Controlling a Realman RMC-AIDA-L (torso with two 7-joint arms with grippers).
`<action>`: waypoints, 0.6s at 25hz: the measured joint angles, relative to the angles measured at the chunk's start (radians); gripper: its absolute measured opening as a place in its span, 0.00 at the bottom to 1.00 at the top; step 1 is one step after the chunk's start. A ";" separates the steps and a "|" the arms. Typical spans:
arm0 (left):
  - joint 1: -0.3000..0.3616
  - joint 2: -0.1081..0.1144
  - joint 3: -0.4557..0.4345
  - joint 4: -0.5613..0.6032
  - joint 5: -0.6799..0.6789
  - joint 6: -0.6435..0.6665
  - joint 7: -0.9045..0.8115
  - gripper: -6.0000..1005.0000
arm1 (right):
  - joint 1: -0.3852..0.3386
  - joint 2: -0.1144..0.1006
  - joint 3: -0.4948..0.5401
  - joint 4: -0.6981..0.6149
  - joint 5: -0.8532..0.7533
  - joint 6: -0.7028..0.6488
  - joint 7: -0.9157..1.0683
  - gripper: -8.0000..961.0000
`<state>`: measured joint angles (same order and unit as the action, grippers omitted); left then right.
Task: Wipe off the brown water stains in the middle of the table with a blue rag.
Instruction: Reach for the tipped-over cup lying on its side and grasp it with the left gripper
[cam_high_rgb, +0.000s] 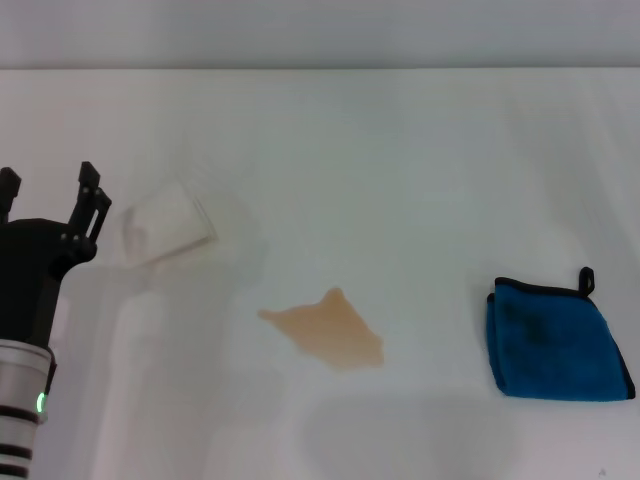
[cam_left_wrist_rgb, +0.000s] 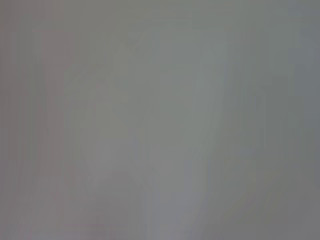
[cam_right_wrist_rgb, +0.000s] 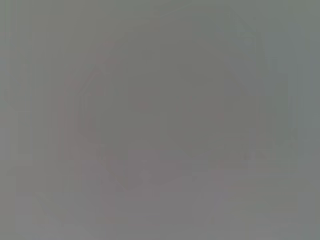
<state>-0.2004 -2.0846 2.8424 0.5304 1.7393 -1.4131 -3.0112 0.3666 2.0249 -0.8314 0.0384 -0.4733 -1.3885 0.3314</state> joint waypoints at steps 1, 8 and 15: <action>0.000 0.000 0.000 -0.001 0.011 0.000 0.000 0.86 | 0.000 0.000 0.000 0.000 0.000 -0.001 0.000 0.87; 0.001 0.000 0.000 -0.004 0.029 -0.005 0.000 0.86 | 0.000 0.000 0.000 0.000 0.000 -0.005 0.000 0.87; 0.001 0.000 0.000 -0.001 0.029 -0.006 0.000 0.86 | 0.000 0.000 0.000 0.000 -0.001 -0.006 0.000 0.87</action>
<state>-0.1994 -2.0846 2.8424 0.5295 1.7683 -1.4188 -3.0111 0.3666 2.0248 -0.8314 0.0384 -0.4743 -1.3944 0.3313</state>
